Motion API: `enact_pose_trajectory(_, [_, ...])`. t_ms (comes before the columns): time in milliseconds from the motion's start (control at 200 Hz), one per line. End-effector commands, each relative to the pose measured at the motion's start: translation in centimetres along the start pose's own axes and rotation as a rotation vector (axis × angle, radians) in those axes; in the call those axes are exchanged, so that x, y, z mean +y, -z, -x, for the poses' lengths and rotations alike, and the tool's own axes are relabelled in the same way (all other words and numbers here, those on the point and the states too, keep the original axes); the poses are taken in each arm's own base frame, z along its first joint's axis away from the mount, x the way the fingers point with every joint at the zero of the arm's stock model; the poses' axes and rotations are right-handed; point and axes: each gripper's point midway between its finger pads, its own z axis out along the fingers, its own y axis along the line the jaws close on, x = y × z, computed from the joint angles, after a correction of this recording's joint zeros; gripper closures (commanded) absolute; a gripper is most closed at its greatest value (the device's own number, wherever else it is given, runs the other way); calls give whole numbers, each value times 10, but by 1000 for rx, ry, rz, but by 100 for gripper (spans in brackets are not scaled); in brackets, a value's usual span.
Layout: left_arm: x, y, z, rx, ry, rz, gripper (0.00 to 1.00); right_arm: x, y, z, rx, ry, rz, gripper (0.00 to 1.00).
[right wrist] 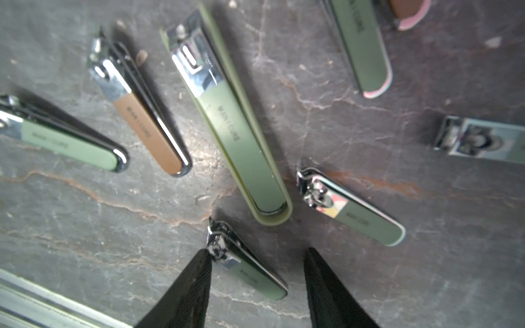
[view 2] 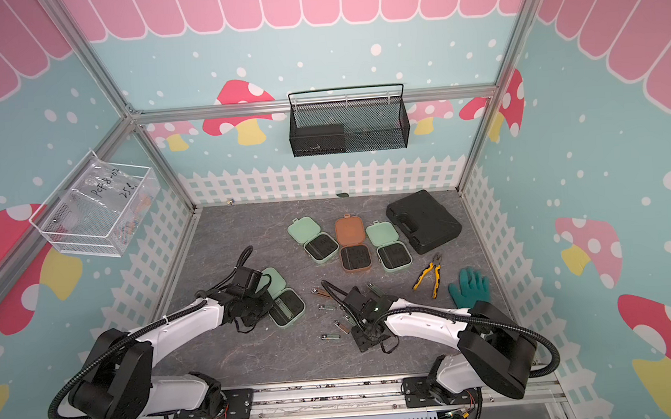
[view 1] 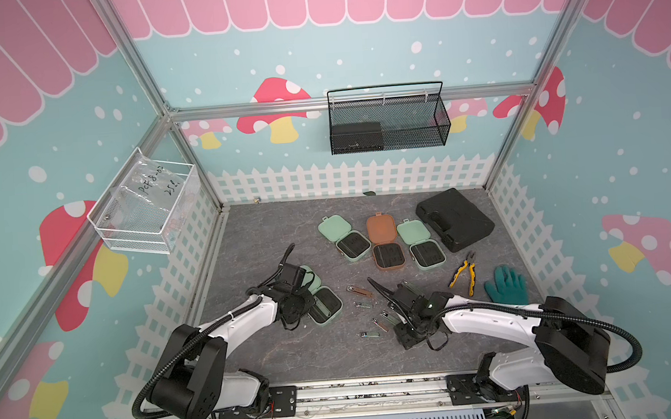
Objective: Organize nail clipper sets
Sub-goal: Pick up the nail clipper from the center of the board.
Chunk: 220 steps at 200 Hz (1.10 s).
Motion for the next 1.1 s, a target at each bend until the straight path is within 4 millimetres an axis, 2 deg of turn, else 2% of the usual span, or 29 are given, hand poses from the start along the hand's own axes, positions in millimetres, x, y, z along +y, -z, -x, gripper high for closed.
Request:
enact_pose_trajectory(0, [9, 2, -4, 21, 0, 35, 100, 1, -11, -8, 42, -6, 5, 52])
enact_pose_trajectory(235, [8, 2, -3, 20, 0, 35, 100, 3, -12, -19, 70, -12, 34, 65])
enact_pose_trajectory(515, [8, 2, -4, 21, 1, 35, 100, 1, -4, -33, 89, -41, 57, 68])
enact_pose_trajectory(791, [9, 0, -4, 22, 3, 35, 100, -1, -9, -31, 97, -39, 33, 74])
enact_pose_trajectory(1096, [10, -1, -5, 24, 3, 36, 100, -1, -17, -31, 120, -27, 21, 91])
